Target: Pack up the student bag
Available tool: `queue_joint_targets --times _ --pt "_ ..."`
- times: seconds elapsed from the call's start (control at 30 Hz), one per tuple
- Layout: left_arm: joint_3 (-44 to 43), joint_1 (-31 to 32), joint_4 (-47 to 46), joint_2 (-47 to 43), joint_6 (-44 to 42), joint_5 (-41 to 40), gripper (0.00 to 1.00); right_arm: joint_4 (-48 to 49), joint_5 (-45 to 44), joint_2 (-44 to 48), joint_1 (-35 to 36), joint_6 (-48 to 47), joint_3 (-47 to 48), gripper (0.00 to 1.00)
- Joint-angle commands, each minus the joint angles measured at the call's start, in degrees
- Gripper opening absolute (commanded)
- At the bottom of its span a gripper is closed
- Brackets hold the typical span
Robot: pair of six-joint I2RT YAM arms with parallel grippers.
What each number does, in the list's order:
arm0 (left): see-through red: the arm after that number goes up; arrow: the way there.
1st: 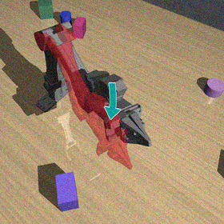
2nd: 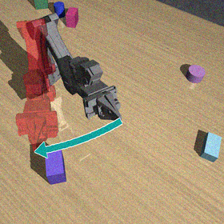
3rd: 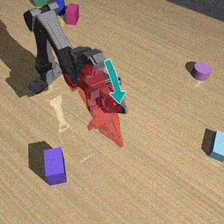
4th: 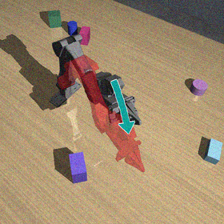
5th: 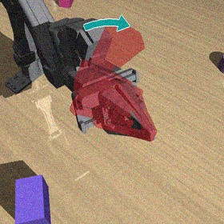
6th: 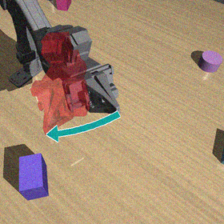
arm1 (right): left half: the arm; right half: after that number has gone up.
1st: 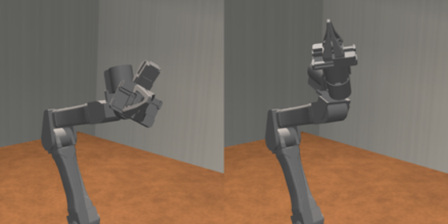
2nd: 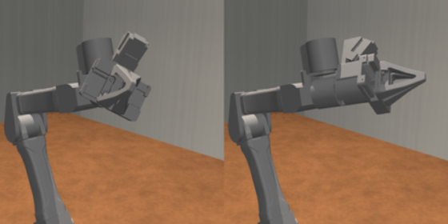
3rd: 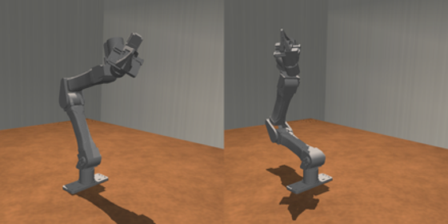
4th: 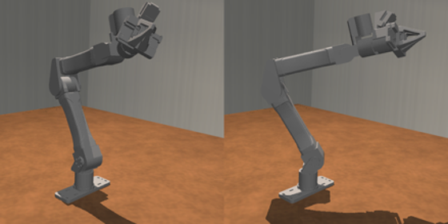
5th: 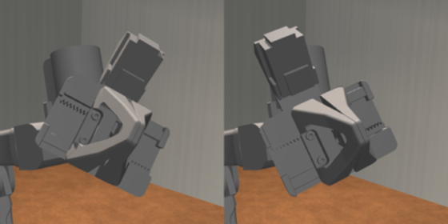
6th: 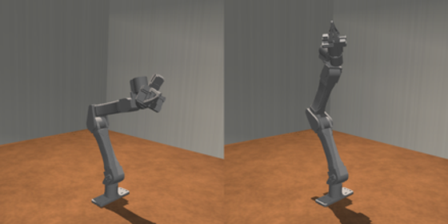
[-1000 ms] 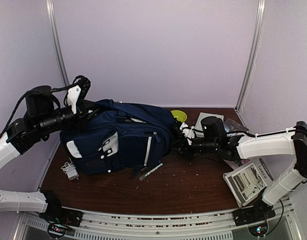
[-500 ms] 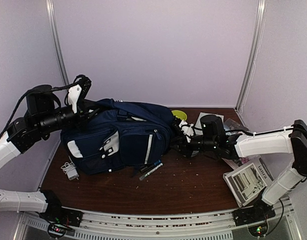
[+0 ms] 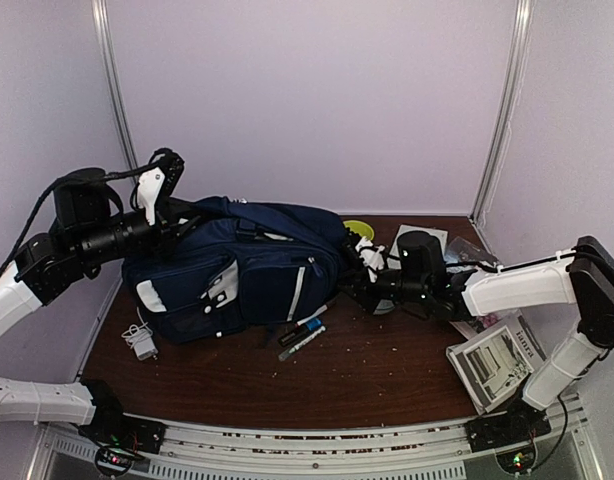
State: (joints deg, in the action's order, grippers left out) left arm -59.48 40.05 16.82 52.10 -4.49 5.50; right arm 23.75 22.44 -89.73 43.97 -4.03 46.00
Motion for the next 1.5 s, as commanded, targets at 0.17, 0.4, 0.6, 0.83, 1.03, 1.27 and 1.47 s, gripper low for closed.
queue_joint_targets --times 0.17,0.4,0.6,0.83,1.03,1.27,1.47 --pt "-3.9 0.1 -14.4 -1.3 1.6 3.5 0.00 8.8 -1.1 2.1 0.4 0.2 -2.4 0.03" --pt "-3.3 0.1 -15.2 -2.5 1.7 0.6 0.00 5.9 -0.8 5.7 0.0 -1.5 -4.7 0.00" --pt "-4.3 0.1 -15.8 -2.5 1.9 1.4 0.00 0.4 0.1 11.5 -0.9 -3.2 -4.2 0.00" --pt "-4.2 0.1 -16.6 -3.1 1.8 -1.1 0.00 -6.2 -0.3 18.1 -2.8 -2.3 -5.6 0.31" --pt "-4.2 0.1 -17.3 -3.0 1.6 1.1 0.00 -3.7 6.8 17.0 -9.0 4.6 -5.0 0.66" --pt "-4.3 0.1 -16.8 -3.5 1.6 1.2 0.00 -1.3 12.9 10.5 -9.8 3.4 -0.9 1.00" --pt "-4.1 0.1 -16.4 -4.0 1.2 2.1 0.00 -2.7 14.3 3.5 -10.2 3.7 5.6 0.88"
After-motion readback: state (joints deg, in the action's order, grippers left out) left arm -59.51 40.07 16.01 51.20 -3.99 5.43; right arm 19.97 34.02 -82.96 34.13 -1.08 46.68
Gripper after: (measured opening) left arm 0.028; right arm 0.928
